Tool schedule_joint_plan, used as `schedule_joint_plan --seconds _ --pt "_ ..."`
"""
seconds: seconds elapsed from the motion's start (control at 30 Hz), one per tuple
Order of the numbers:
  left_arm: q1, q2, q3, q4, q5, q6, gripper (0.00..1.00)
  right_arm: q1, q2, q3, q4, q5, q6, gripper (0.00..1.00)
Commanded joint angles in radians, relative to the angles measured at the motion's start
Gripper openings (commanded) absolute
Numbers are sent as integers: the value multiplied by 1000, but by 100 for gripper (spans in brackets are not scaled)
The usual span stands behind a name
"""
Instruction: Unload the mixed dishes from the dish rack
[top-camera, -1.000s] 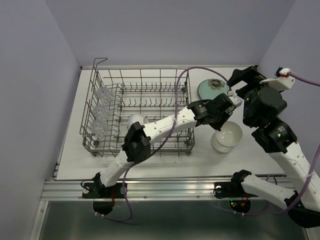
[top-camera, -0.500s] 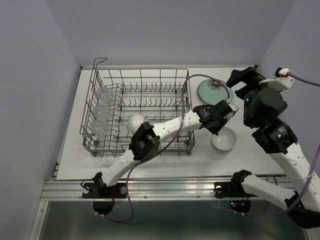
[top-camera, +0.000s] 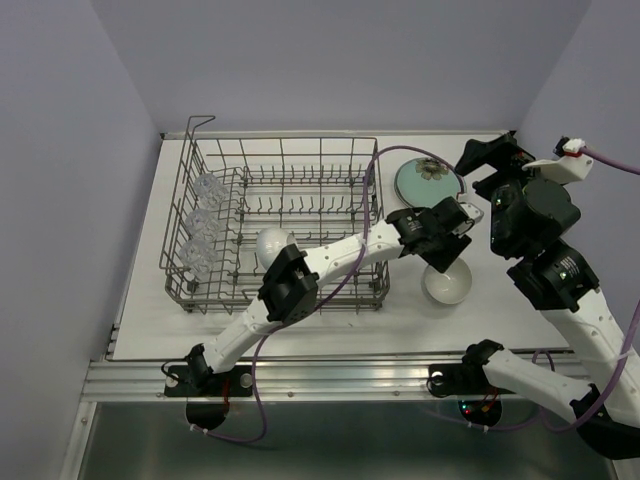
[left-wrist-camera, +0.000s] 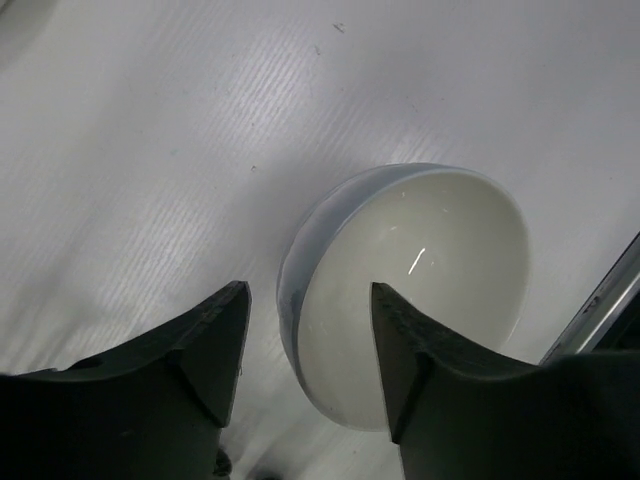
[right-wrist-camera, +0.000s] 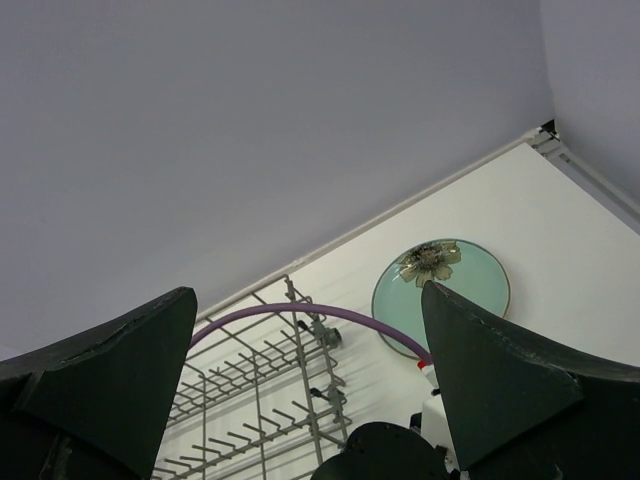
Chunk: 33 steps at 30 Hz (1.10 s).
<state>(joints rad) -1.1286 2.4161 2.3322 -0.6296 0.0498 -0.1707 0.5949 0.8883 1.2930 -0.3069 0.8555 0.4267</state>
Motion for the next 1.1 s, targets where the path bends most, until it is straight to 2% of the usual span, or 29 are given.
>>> schedule_joint_plan --seconds 0.0,0.1,0.17,0.33,0.43,0.47,0.57,0.73,0.8,0.83,0.9,0.93,1.07 --pt "-5 -66 108 2 21 17 74 -1 -14 3 18 -13 4 100" --pt "7 -135 118 1 1 22 94 -1 -11 11 15 -44 -2 100" --pt "19 -205 104 -2 -39 16 99 -1 -8 15 14 -88 -5 100" --pt "98 -379 -3 -18 -181 -29 99 -1 8 22 14 -150 -9 100" --pt "211 -495 -108 -70 -281 -97 99 -1 38 34 11 -213 -25 100" --pt "286 -526 -147 -71 -287 -116 99 -1 47 37 11 -242 -26 100" --pt "378 -650 -299 -81 -367 -164 99 -1 86 46 6 -275 -35 100" --pt "548 -871 -497 -121 -504 -220 99 -1 207 78 -12 -455 -63 100" --pt "616 -943 -592 -119 -498 -234 99 -1 262 84 -23 -516 -56 100" --pt "685 -1019 -629 -113 -493 -231 99 -1 279 80 -24 -542 -46 100" --pt "752 -1130 -736 -79 -502 -222 99 -1 316 77 -23 -625 -34 100" --pt "821 -1162 -772 -68 -501 -211 99 -1 352 75 -23 -653 -26 100" --pt "941 -1267 -895 -50 -482 -153 99 34 423 54 5 -722 0 100"
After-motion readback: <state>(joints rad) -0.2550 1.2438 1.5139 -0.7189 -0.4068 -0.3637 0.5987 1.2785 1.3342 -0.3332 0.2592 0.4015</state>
